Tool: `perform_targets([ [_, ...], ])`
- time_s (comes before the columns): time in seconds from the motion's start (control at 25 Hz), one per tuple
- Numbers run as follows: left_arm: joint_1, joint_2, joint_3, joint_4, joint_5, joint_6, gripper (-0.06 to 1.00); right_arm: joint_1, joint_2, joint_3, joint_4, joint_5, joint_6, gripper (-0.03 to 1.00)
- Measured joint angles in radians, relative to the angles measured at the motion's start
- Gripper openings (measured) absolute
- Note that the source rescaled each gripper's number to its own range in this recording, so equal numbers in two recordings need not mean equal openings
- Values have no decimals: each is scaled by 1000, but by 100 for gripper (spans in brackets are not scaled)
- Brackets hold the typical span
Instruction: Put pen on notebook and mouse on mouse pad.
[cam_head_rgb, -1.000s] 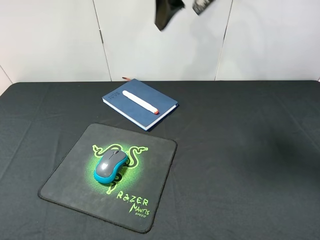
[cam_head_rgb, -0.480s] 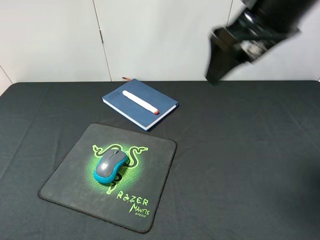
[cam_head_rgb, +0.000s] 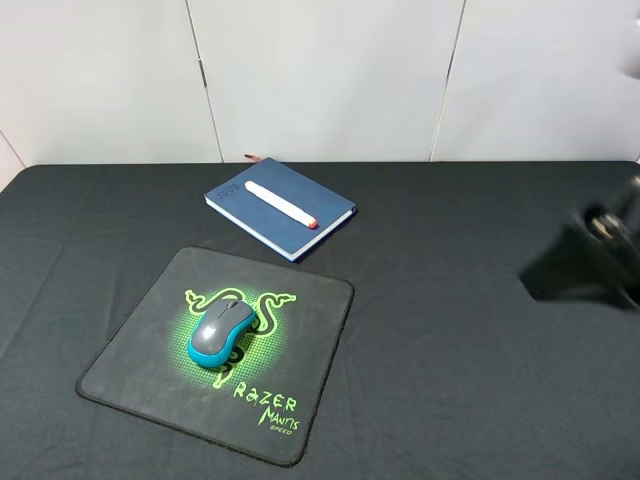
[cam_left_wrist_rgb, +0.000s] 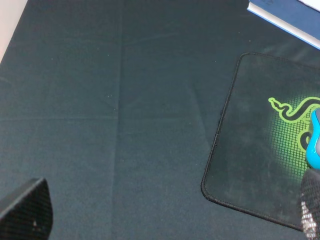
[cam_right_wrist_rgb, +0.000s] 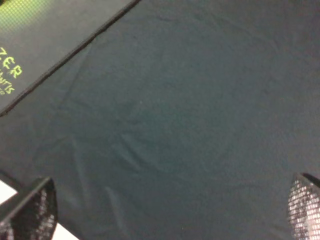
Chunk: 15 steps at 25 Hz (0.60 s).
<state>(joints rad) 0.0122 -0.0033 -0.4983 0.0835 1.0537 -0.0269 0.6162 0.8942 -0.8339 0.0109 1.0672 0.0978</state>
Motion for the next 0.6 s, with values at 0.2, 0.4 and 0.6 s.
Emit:
perform_targets([
  [0.2, 0, 0, 0, 0, 0, 0, 94, 0, -222, 169, -27, -14, 32, 100],
  [0.4, 0, 0, 0, 0, 0, 0, 94, 0, -446, 280, -30, -13, 39, 100],
  [0.6, 0, 0, 0, 0, 0, 0, 94, 0, -645, 324, -62, -13, 38, 100],
])
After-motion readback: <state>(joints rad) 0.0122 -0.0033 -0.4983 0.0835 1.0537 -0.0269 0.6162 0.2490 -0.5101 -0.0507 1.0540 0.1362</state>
